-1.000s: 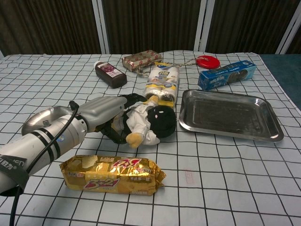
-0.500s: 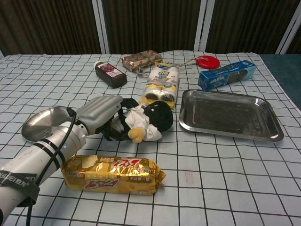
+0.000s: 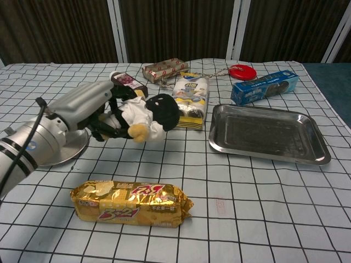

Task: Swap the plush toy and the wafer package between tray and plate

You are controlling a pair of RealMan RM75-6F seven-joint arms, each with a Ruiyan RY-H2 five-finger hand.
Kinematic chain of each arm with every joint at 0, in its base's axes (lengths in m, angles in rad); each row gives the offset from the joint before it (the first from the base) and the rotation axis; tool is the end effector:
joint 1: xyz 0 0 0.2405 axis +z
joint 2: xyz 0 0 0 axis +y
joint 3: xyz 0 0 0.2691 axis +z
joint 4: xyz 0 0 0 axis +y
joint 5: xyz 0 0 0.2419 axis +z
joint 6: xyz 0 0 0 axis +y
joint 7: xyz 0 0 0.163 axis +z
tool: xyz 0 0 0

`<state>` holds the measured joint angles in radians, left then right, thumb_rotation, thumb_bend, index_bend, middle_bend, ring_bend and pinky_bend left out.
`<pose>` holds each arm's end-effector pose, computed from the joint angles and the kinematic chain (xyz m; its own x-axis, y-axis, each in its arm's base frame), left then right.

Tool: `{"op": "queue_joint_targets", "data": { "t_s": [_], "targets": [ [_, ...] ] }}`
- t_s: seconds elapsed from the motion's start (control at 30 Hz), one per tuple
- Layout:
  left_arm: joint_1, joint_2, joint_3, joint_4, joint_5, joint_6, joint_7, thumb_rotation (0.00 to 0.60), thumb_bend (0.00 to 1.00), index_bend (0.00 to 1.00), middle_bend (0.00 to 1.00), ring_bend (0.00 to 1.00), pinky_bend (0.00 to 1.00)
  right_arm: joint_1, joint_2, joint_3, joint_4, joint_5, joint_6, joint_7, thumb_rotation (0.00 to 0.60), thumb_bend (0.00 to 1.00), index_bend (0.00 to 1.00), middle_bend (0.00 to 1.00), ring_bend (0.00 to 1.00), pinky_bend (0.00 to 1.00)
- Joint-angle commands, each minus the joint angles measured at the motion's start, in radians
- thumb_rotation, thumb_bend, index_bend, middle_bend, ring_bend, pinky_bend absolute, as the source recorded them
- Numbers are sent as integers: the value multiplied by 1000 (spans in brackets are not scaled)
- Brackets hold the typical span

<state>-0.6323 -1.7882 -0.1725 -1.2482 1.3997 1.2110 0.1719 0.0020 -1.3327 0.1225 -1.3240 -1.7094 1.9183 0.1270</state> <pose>-0.1479 0.3506 -0.0833 0.2878 0.0635 0.9556 0.8792 -0.4132 -0.2374 -0.3246 -0.1740 0.1486 0.2708 0.4309 0.8608 -0.9141 -0.1652 0.3702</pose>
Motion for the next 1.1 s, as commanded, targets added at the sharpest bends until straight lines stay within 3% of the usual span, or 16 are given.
{"op": "queue_joint_targets", "data": {
  "t_s": [0.03, 0.3, 0.7, 0.87, 1.0, 1.1],
  "targets": [
    [50, 113, 29, -87, 17, 39, 65, 600, 511, 679, 800, 765, 753, 0, 0, 2, -1, 3, -2, -3, 600, 110, 13, 0, 0, 46],
    [123, 203, 76, -88, 6, 65, 51, 600, 511, 679, 801, 765, 753, 1, -5, 5, -2, 6, -1, -8, 600, 110, 13, 0, 0, 46],
    [126, 76, 66, 253, -11, 42, -17, 600, 510, 674, 787, 756, 752, 3, -1, 7, -5, 13, -9, -4, 600, 110, 13, 0, 0, 46],
    [125, 60, 63, 298, -10, 39, -35, 600, 510, 661, 772, 743, 747, 3, 0, 8, -6, 13, -9, -3, 600, 110, 13, 0, 0, 46],
    [128, 69, 73, 322, 7, 40, -40, 600, 503, 568, 656, 648, 674, 2, -2, 7, -5, 10, -6, -2, 600, 110, 13, 0, 0, 47],
    [137, 108, 79, 261, -17, -3, -12, 600, 479, 370, 427, 420, 459, 3, -3, 8, -5, 12, -7, -4, 600, 110, 14, 0, 0, 47]
  ]
}}
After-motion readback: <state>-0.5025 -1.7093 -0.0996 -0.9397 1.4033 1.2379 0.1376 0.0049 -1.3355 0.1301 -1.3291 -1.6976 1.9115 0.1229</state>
